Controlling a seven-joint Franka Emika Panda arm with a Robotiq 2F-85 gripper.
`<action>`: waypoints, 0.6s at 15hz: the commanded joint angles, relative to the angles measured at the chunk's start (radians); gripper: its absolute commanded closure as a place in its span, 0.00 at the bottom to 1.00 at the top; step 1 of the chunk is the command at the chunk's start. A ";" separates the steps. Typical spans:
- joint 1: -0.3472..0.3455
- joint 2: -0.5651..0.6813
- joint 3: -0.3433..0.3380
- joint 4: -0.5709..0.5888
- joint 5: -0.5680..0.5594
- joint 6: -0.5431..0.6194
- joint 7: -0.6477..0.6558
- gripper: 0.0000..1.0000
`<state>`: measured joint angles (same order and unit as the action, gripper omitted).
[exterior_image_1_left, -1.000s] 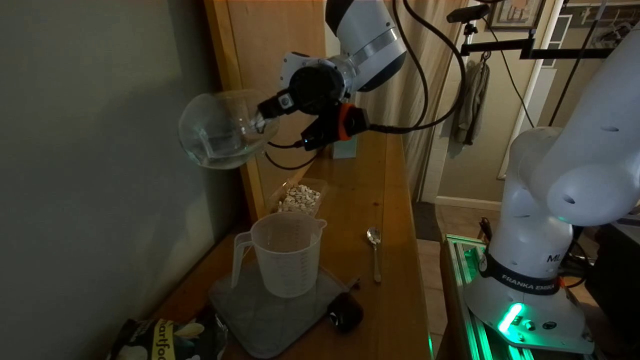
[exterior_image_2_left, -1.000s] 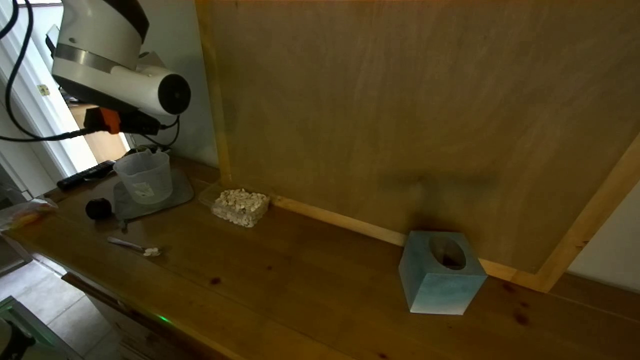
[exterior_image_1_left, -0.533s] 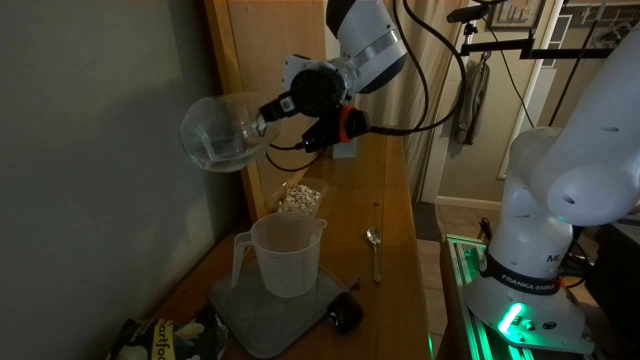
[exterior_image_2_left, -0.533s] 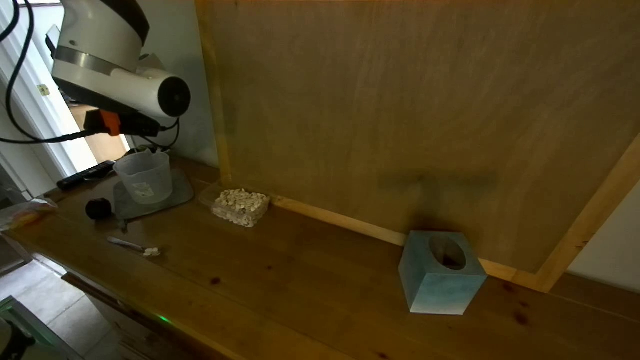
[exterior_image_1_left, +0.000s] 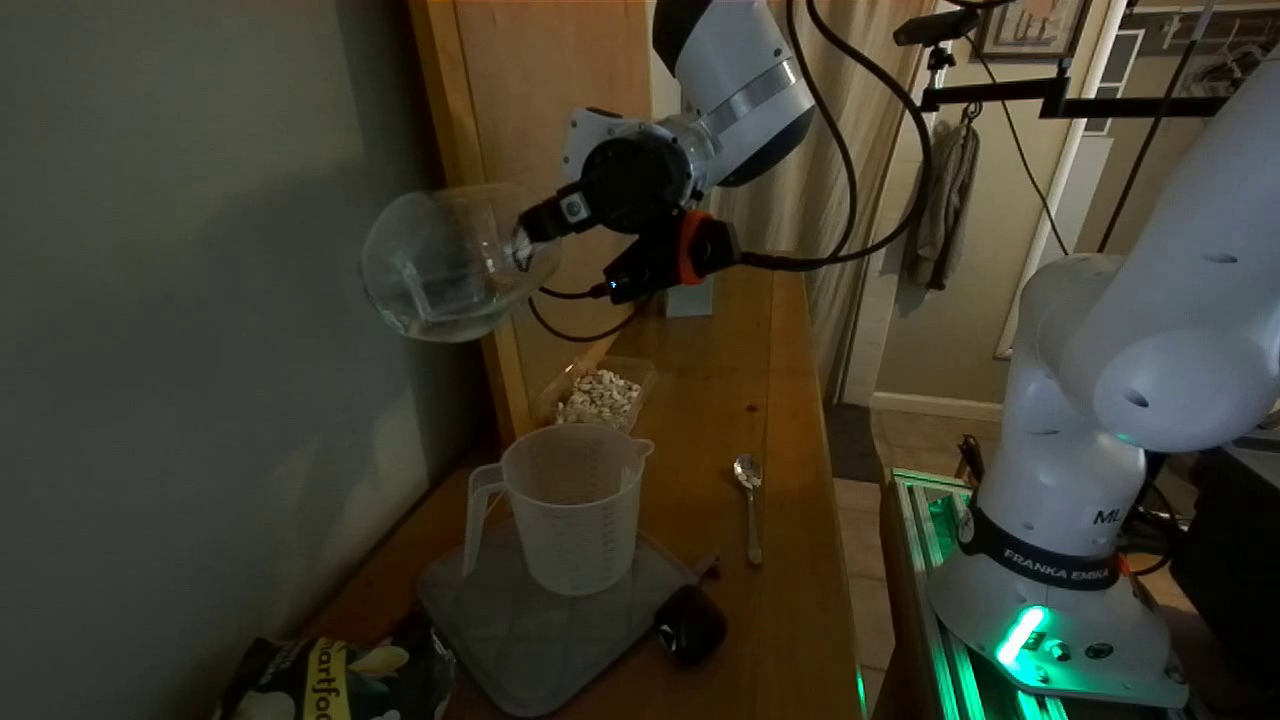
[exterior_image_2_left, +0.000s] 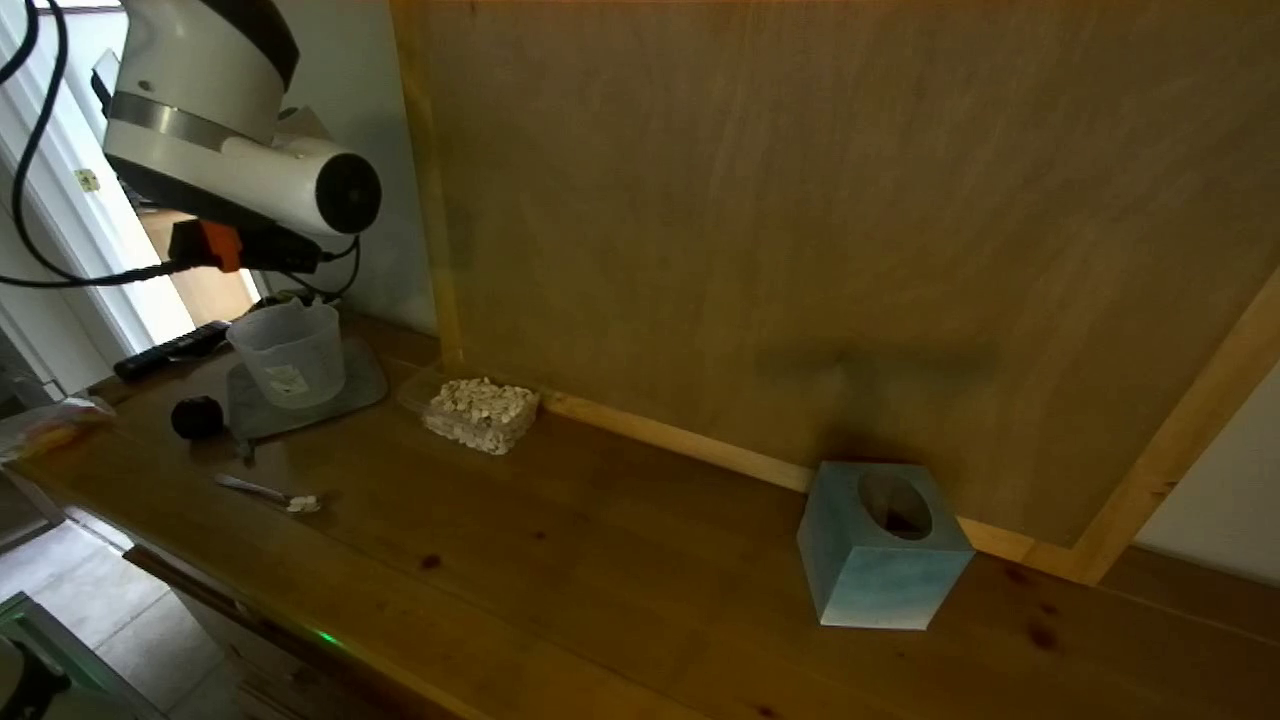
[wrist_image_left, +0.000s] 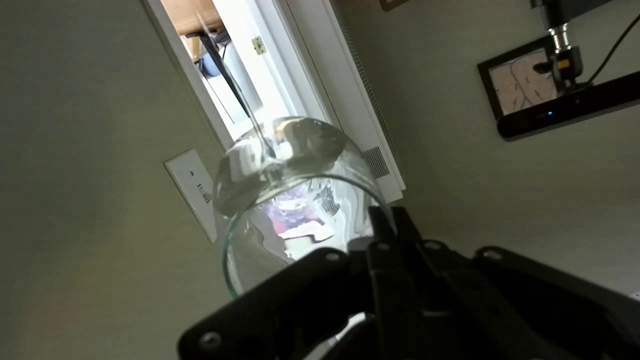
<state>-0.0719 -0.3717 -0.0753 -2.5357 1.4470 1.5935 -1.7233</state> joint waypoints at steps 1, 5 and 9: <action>-0.018 -0.032 -0.002 -0.011 0.032 -0.024 -0.008 0.99; -0.028 -0.049 -0.002 -0.016 0.028 -0.015 -0.002 0.99; -0.034 -0.054 -0.004 -0.018 0.029 -0.020 -0.001 0.99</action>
<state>-0.0911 -0.3949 -0.0757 -2.5361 1.4470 1.5935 -1.7232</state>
